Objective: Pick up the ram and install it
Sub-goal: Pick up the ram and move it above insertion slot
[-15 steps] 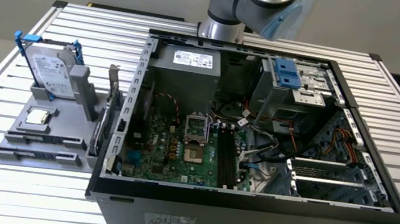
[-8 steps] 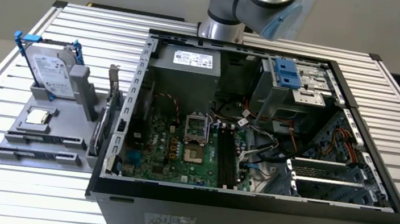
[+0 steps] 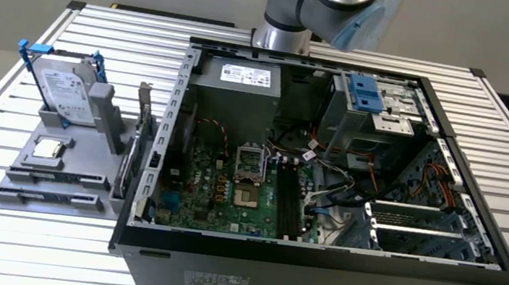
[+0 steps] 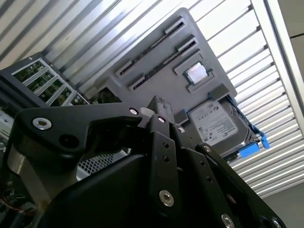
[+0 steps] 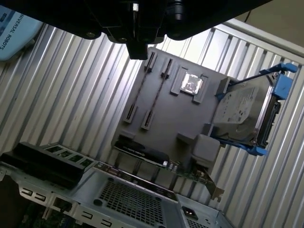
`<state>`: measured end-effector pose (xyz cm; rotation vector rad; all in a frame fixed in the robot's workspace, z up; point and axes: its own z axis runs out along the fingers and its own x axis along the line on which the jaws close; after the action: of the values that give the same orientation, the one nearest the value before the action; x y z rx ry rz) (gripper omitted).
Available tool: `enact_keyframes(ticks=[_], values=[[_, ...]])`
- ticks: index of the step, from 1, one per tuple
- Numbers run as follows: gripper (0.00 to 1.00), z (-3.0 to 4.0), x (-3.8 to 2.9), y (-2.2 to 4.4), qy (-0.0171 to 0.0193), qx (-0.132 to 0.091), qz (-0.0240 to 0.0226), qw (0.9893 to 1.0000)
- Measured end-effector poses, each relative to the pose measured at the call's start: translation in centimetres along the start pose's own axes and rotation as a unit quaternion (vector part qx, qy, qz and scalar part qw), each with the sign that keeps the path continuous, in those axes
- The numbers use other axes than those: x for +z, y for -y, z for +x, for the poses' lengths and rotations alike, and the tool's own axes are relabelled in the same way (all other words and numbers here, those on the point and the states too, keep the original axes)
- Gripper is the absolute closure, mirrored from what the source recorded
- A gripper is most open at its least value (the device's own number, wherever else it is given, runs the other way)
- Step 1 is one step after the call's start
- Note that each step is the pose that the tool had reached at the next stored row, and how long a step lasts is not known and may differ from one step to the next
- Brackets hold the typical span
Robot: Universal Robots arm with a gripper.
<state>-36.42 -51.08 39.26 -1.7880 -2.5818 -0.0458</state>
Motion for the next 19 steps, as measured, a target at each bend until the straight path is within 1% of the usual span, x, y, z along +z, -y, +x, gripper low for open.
enact_keyframes(ticks=[4,9,15,19], values=[[1.00,0.00,0.00,0.00,0.0002,0.018,0.0005,0.9998],[1.00,0.00,0.00,0.00,0.0003,0.041,0.0012,0.9992],[1.00,0.00,0.00,0.00,0.0002,0.067,0.0025,0.9977],[1.00,0.00,0.00,0.00,0.0002,0.085,0.0035,0.9964]])
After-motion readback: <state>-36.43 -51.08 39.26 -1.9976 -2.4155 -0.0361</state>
